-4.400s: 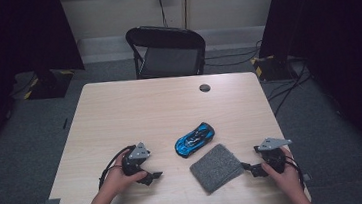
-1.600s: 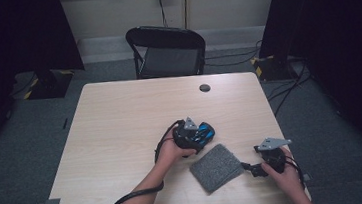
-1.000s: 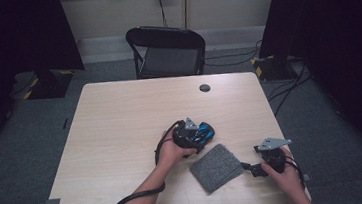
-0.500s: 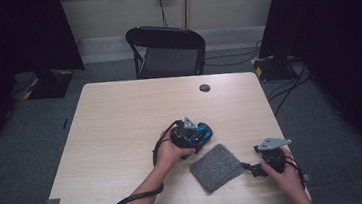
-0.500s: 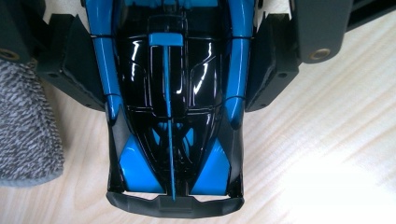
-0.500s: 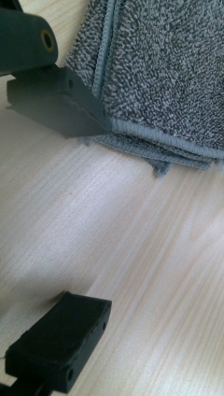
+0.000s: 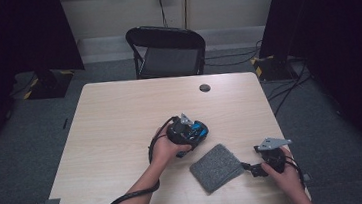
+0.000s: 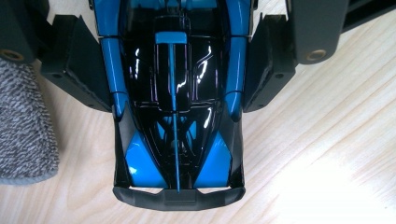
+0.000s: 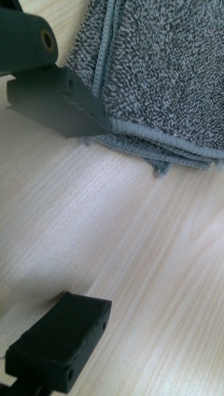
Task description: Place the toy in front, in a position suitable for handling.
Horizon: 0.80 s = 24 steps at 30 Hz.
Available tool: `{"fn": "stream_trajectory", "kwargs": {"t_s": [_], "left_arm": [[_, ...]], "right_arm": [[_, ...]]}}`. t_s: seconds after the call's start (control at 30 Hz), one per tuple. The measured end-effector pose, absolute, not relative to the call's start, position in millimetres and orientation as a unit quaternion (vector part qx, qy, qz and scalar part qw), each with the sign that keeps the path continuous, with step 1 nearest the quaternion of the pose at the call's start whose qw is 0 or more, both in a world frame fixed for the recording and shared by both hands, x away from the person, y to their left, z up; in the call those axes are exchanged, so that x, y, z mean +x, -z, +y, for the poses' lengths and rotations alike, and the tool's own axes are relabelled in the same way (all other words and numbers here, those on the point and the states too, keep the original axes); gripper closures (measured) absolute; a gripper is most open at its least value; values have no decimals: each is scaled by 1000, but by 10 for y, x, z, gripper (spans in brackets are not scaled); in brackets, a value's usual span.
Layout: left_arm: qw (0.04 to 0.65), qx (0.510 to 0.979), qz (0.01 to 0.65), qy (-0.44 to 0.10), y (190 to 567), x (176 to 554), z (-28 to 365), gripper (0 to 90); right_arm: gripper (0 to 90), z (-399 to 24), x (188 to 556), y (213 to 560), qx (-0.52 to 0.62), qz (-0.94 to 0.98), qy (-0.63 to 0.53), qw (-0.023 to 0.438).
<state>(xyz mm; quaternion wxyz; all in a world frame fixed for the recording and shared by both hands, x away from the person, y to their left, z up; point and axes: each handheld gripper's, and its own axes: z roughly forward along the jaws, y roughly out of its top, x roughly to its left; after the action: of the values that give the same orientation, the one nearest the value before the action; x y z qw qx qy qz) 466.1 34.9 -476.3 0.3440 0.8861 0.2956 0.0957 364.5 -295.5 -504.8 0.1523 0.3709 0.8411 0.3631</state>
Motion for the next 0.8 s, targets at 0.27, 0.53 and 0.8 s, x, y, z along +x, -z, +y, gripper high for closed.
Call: {"fn": "stream_trajectory", "kwargs": {"t_s": [0.27,0.53,0.8], "left_arm": [[339,885,302,-101,4668,4710,511,283],[334,887,302,-102,4736,4740,544,284],[335,888,299,-100,4827,4741,489,284]], "right_arm": [[128,-2955,3645,5047,371,841,-363,152],[128,-2955,3646,5048,371,841,-363,152],[128,-2955,3646,5048,371,841,-363,152]]}}
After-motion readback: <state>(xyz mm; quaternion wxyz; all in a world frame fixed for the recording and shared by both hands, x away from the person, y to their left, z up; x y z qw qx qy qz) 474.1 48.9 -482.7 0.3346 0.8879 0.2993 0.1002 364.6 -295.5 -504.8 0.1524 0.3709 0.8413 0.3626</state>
